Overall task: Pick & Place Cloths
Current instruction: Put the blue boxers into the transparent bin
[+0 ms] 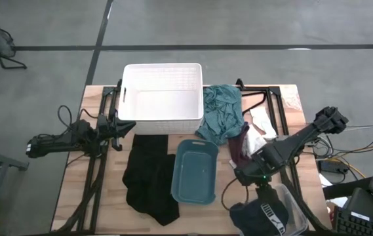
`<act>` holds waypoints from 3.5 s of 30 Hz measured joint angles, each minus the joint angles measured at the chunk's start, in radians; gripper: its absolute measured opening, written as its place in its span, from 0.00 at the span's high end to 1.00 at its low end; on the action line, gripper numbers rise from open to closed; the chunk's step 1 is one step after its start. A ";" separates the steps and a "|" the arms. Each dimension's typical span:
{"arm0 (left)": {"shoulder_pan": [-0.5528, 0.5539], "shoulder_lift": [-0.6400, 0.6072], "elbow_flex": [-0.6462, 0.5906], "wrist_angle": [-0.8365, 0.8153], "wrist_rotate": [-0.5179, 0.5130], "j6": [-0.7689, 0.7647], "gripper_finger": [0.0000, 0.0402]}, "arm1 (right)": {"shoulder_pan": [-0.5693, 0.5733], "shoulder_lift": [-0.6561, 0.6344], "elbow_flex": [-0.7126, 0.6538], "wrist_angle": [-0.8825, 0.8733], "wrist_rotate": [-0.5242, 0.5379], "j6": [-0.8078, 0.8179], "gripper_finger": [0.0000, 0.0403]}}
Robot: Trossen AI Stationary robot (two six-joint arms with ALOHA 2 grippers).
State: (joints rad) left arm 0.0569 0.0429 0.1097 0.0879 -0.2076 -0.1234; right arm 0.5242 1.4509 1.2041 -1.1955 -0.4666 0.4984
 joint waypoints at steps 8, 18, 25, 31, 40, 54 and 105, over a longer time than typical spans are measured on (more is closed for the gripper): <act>0.000 0.000 0.000 0.000 0.000 0.000 0.94 | 0.076 0.003 -0.012 0.055 0.016 -0.022 0.54; 0.000 0.000 0.000 0.000 0.000 0.000 0.94 | 0.079 0.004 -0.103 0.061 0.083 -0.001 0.78; 0.000 0.000 0.000 0.000 0.000 0.000 0.94 | 0.077 -0.010 -0.129 0.039 0.089 0.065 0.94; 0.000 0.000 0.000 -0.002 0.000 0.000 0.94 | 0.078 -0.016 -0.127 0.015 0.101 0.090 0.90; 0.000 0.000 0.000 -0.002 0.000 0.000 0.94 | 0.078 -0.076 -0.090 -0.058 0.104 0.136 0.86; 0.000 0.000 0.000 -0.003 0.000 0.000 0.94 | 0.055 -0.191 -0.045 0.020 0.185 0.245 0.63; 0.000 0.000 0.000 -0.016 0.000 0.000 0.94 | -0.004 -0.036 0.125 0.213 0.393 -0.105 0.61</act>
State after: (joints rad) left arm 0.0566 0.0429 0.1098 0.0715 -0.2073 -0.1235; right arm 0.5199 1.4152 1.3296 -0.9821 -0.0737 0.3935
